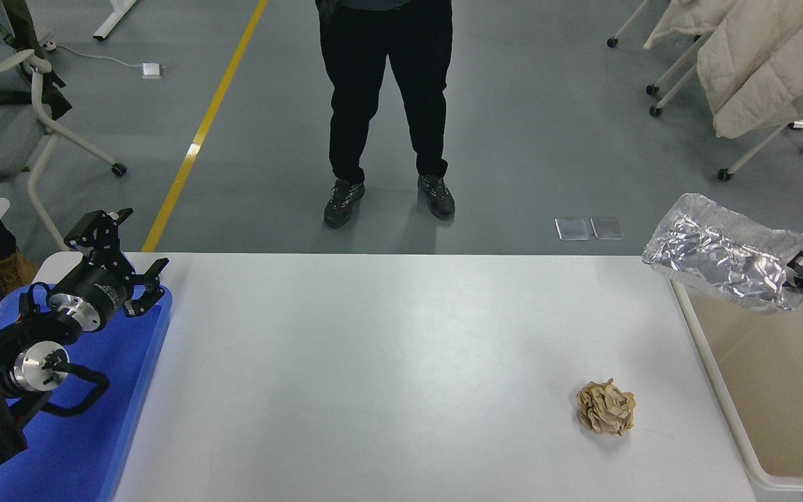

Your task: Clean the table surface

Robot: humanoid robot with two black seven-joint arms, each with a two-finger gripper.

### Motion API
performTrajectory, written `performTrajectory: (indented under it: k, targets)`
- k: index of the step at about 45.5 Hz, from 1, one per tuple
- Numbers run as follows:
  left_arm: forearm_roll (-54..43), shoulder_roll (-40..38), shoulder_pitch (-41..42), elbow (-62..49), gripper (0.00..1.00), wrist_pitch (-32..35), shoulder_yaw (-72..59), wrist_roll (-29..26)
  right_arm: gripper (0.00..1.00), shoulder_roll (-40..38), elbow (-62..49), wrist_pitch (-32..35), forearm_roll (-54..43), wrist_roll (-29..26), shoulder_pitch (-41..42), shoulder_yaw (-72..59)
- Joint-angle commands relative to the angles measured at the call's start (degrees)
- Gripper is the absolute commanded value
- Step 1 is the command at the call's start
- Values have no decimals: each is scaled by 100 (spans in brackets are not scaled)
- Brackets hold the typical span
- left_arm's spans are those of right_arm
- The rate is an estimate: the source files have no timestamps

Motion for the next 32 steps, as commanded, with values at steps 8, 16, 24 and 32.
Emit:
performTrajectory:
  k: [8, 16, 24, 32]
  targets:
    - [4, 0, -7, 0, 100, 0, 0, 0, 0, 1195, -2513, -397, 783, -3, -1178, 526]
    - [4, 0, 1, 0, 100, 0, 0, 0, 0, 1460, -2989, -424, 809, -11, -1503, 763]
    - [4, 0, 1, 0, 100, 0, 0, 0, 0, 1741, -3349, -450, 809, -20, -1741, 1203]
    - [4, 0, 1, 0, 100, 0, 0, 0, 0, 2277, -4157, -450, 809, -20, -1838, 1256]
